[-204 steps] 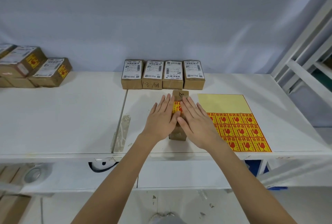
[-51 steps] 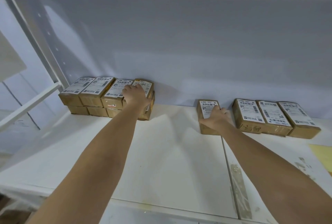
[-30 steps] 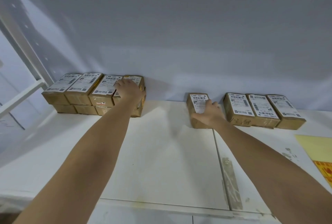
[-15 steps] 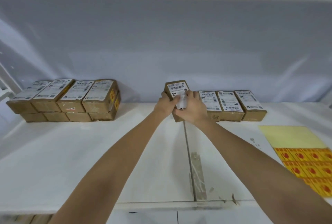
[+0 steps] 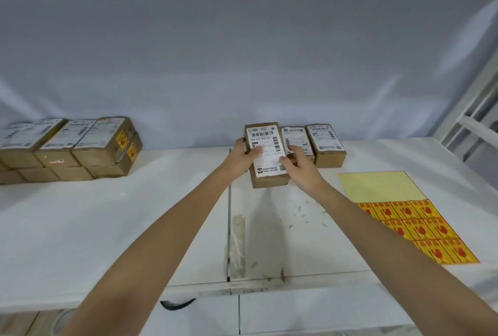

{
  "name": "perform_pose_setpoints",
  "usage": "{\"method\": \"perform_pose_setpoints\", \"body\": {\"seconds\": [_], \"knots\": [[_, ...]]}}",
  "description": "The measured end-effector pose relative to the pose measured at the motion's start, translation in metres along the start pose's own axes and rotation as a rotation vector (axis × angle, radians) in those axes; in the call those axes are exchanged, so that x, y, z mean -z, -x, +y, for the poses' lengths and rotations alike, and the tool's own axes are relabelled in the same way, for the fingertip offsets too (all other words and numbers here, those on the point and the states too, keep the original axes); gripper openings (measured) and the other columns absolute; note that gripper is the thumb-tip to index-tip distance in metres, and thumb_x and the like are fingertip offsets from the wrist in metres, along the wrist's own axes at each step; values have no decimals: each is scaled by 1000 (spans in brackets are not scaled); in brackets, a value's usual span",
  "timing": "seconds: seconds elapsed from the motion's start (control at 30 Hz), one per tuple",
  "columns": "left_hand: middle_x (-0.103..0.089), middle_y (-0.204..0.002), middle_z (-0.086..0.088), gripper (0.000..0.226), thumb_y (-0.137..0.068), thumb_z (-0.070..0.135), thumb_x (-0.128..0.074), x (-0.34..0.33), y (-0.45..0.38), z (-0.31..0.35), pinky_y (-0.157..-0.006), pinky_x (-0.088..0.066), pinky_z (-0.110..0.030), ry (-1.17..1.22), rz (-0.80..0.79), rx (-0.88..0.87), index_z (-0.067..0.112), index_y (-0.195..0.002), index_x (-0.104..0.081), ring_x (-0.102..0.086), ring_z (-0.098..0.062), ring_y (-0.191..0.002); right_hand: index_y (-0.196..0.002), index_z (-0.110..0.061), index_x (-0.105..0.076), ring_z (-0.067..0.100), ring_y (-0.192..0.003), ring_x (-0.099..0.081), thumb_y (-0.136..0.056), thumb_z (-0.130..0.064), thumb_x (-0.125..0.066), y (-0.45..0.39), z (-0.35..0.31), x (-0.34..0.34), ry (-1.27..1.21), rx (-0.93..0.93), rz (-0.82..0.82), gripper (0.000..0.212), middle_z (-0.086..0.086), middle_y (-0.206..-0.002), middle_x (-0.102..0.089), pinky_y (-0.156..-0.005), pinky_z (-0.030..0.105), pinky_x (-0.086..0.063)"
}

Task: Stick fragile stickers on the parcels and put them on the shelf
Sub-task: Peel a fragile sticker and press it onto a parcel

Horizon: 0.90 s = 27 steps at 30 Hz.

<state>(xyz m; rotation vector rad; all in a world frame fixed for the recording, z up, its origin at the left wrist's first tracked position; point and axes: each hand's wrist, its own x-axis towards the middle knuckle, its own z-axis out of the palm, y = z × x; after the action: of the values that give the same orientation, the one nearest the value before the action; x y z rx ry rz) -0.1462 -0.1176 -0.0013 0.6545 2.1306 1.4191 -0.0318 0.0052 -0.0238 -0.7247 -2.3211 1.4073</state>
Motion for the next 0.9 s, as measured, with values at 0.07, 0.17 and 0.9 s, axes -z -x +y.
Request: {"method": "perform_pose_setpoints", "body": {"seconds": [0.07,0.17,0.9], "knots": [[-59,-122,-10,50,-96,25,-53,-16,11,6,-57,-48,-14,-8,-23,-18,9,-138,-31,-61,-24,-102,-137,-11,-38,8,-94,-60,-96,-24,-49,9,12,13,-93,-26,-38,45,-1,-118,-59,-86,29,-50],[-61,-110,-7,40,-95,23,-54,-40,24,13,-65,-52,-24,12,-47,-9,9,-130,-40,-60,-20,-90,-136,-14,-41,3,-87,-61,-94,-27,-54,21,28,33,-177,-63,-25,46,-8,-105,-60,-75,25,-51],[-49,-133,-4,69,-78,62,-49,-158,103,-4,-92,-42,-21,57,-87,169,20,-132,-45,-49,-18,-123,-120,-20,-49,16,-98,-58,-73,-57,-64,124,56,83,369,-2,143,62,-3,-113,-52,-69,29,-47]]}}
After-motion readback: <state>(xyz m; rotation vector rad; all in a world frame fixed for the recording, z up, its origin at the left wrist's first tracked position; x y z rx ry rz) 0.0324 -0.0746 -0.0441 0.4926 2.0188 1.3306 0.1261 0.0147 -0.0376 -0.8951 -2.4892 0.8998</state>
